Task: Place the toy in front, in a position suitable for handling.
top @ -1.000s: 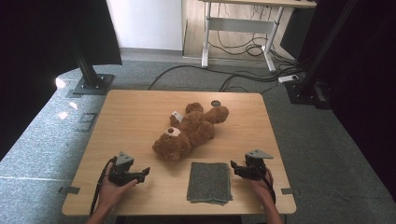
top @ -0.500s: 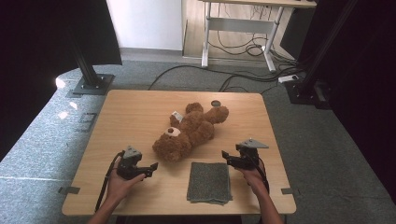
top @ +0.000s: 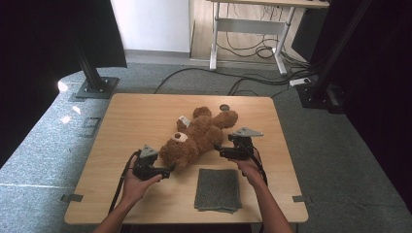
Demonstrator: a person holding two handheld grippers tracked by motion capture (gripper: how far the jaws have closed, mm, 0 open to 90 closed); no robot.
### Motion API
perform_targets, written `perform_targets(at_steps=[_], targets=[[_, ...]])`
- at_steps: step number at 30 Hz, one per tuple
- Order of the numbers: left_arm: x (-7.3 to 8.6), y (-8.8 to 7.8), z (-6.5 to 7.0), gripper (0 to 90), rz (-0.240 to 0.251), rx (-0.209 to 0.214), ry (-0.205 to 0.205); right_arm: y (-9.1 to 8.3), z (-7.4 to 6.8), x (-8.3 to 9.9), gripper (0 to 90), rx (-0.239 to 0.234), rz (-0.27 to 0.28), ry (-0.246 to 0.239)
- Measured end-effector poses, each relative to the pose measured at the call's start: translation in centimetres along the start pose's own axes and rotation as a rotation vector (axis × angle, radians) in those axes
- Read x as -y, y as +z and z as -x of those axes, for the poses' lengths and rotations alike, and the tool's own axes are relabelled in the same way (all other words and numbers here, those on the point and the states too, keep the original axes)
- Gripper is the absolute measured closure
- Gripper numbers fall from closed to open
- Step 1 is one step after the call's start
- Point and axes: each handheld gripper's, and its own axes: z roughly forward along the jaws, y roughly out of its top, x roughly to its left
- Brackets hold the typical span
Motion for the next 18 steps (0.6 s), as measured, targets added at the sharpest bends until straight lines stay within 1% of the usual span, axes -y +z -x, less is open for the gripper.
perform_targets(at_steps=[3,4,6,8,9,10,11,12,13,14,15,16,18], targets=[[-0.7,0.8,0.7,15.5,-0.01,-0.006,0.024,0.9,-0.3,-0.9,23.3,-0.01,-0.016,-0.004],[-0.9,0.9,0.8,15.6,-0.014,-0.007,0.031,1.8,-0.5,-1.4,23.5,-0.02,-0.024,-0.002],[-1.2,1.4,1.1,15.5,-0.019,-0.01,0.041,2.1,-0.5,-1.6,23.8,-0.018,-0.028,-0.004],[-1.4,1.6,1.3,15.1,-0.021,-0.013,0.045,3.0,-0.6,-2.0,27.3,-0.014,-0.044,-0.007],[-1.5,1.8,1.3,15.0,-0.018,-0.012,0.041,3.4,-0.6,-2.1,31.3,-0.01,-0.054,-0.005],[-1.5,2.0,1.3,15.0,-0.019,-0.011,0.036,3.7,-0.7,-2.1,38.6,0.007,-0.067,-0.01],[-1.6,2.2,1.3,14.8,-0.024,-0.01,0.035,4.0,-0.7,-2.1,47.4,0.006,-0.075,-0.014],[-1.6,2.4,1.4,14.7,-0.026,-0.01,0.035,4.3,-0.6,-2.0,59.9,-0.029,-0.085,-0.007],[-1.6,2.5,1.4,14.7,-0.029,-0.013,0.038,4.3,-0.6,-2.0,59.9,-0.029,-0.085,-0.007],[-1.7,2.7,1.4,14.5,-0.032,-0.022,0.047,4.5,-0.7,-1.8,66.0,-0.04,-0.096,-0.004],[-1.7,2.7,1.4,14.5,-0.032,-0.022,0.047,4.5,-0.7,-1.8,66.0,-0.04,-0.096,-0.004],[-1.7,2.8,1.4,14.4,-0.034,-0.024,0.049,4.5,-0.8,-1.4,68.6,-0.042,-0.106,-0.025],[-1.7,3.0,1.3,14.4,-0.04,-0.035,0.053,4.5,-0.9,-1.2,69.1,-0.043,-0.114,-0.031]])
